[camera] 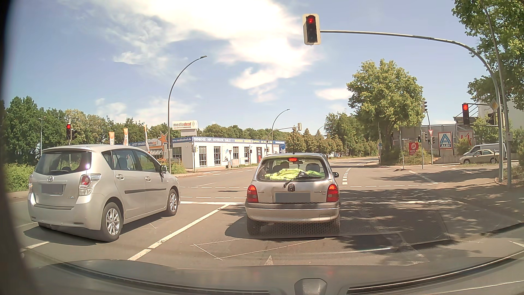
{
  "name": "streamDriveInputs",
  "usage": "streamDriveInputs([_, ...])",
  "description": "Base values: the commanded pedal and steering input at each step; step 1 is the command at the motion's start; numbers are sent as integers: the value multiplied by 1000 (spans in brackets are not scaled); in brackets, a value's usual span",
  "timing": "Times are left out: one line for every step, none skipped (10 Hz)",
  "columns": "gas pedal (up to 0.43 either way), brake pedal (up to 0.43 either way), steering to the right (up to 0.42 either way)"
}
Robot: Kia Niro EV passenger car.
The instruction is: Follow the waypoints while adhering to traffic rules and regulations
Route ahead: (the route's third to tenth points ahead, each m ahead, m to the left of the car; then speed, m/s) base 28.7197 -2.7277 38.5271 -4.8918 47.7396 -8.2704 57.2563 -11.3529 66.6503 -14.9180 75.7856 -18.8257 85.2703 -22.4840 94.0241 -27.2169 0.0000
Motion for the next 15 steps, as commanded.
streamDriveInputs([0, 189, 28])
streamDriveInputs([0, 189, 28])
streamDriveInputs([0, 189, 29])
streamDriveInputs([0, 189, 28])
streamDriveInputs([0, 189, 28])
streamDriveInputs([0, 189, 28])
streamDriveInputs([0, 189, 28])
streamDriveInputs([0, 189, 28])
streamDriveInputs([0, 189, 29])
streamDriveInputs([0, 189, 28])
streamDriveInputs([0, 189, 28])
streamDriveInputs([0, 189, 28])
streamDriveInputs([0, 189, 28])
streamDriveInputs([0, 195, 28])
streamDriveInputs([0, 189, 29])
